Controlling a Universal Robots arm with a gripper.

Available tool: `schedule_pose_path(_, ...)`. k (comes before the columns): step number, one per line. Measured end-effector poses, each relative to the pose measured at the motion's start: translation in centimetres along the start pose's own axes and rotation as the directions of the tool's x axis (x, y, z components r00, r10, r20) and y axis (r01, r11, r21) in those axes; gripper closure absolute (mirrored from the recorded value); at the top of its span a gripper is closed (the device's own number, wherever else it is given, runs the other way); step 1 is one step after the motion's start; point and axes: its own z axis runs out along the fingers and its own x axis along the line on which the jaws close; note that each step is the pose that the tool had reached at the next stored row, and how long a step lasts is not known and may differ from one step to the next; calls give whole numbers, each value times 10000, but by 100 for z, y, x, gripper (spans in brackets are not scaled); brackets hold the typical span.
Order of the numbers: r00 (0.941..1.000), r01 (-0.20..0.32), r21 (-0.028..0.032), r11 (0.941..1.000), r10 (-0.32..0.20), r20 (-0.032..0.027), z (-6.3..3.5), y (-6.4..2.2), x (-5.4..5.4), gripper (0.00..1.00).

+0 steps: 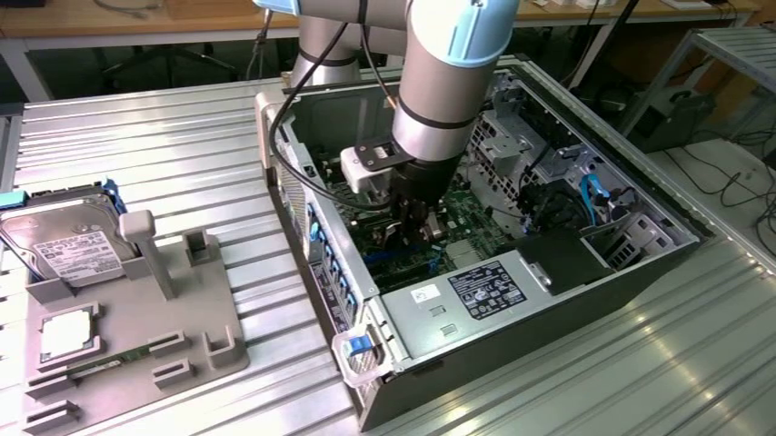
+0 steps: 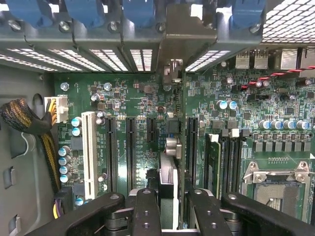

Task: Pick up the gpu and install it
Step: 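Insert the gpu into the slot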

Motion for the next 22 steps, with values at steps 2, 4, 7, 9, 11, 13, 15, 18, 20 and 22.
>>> schedule_pose_path(2, 10000, -4, 1, 10000, 4, 1, 2, -1, 0, 72)
schedule_pose_path(4, 10000, -4, 0, 10000, 4, 0, 3, -1, 1, 72)
schedule_pose_path(7, 10000, -5, 1, 10000, 5, 1, 13, -1, 1, 72)
schedule_pose_path(9, 10000, -4, 1, 10000, 4, 0, 22, 0, 1, 72)
schedule_pose_path(11, 10000, -4, -1, 10000, 4, -1, 34, 0, 2, 72)
schedule_pose_path(13, 10000, -5, -3, 10000, 5, 1, 52, 1, 3, 72)
schedule_pose_path(15, 10000, -5, -3, 10000, 5, 6, 69, 2, 3, 72)
schedule_pose_path(18, 10000, -6, 12, 10000, 6, 53, 104, 1, 0, 72)
schedule_pose_path(20, 10000, -6, 5, 10000, 6, 39, 102, 2, 3, 72)
schedule_pose_path(22, 10000, -6, 0, 10000, 6, 28, 96, 3, 3, 72)
